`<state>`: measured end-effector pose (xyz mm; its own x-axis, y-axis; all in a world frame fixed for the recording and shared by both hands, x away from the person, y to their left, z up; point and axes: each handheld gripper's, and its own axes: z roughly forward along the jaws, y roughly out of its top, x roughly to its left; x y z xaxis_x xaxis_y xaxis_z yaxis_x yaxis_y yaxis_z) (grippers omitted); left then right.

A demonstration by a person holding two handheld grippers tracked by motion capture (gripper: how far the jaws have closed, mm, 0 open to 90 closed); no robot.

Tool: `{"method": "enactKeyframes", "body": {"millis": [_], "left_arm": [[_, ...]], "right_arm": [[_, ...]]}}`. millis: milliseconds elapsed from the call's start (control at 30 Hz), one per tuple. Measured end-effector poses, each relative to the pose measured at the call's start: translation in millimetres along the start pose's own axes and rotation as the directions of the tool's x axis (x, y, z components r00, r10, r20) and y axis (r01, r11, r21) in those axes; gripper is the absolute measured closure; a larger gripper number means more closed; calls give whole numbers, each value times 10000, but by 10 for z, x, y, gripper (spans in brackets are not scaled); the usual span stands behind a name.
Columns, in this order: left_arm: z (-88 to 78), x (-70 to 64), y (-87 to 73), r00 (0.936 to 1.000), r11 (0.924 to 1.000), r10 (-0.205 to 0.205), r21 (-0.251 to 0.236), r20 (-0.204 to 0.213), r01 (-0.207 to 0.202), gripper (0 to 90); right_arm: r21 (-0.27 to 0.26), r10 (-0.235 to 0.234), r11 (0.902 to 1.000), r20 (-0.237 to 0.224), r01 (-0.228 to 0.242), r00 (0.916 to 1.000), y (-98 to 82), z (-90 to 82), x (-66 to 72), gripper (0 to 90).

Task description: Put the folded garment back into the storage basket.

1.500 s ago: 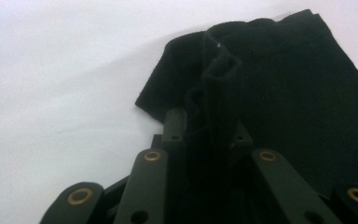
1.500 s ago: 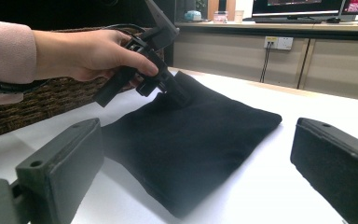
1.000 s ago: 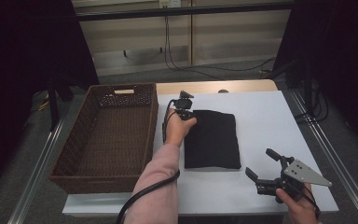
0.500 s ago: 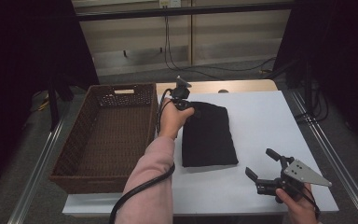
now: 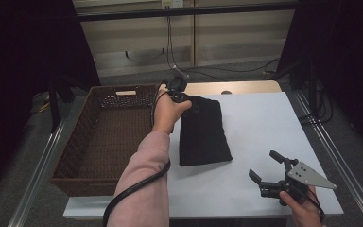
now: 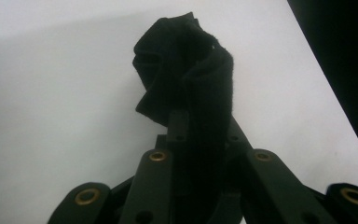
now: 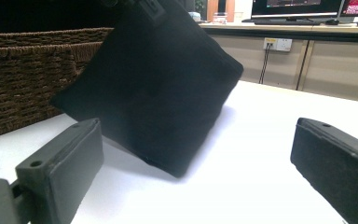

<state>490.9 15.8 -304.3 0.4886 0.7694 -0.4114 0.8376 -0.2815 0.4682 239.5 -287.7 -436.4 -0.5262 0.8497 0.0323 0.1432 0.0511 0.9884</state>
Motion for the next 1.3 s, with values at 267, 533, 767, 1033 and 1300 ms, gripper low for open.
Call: {"method": "enactKeyframes", "body": {"millis": [267, 533, 767, 1033, 1300], "left_arm": [[-222, -5, 57, 9997, 9999, 128, -16, -189, -128, 792], [-394, -42, 96, 9994, 9999, 115, -69, -327, -117, 792], [-520, -57, 119, 9992, 9999, 139, 19, -375, -138, 792], [-701, -110, 147, 9986, 10000, 92, 14, -520, -92, 792], [-830, -131, 175, 9975, 10000, -42, -37, -712, 39, 792]], "right_arm": [[-86, 317, 9995, 111, -316, 9994, 8, 7, 20, 22], [26, 310, 9995, 196, -310, 9993, 11, -5, 20, 22], [9, 296, 9996, 196, -297, 9994, 11, -5, 18, 22], [5, 266, 9996, 208, -266, 9994, 14, -7, 20, 21], [-32, 226, 9997, 201, -225, 9995, 14, -4, 19, 21]]}}
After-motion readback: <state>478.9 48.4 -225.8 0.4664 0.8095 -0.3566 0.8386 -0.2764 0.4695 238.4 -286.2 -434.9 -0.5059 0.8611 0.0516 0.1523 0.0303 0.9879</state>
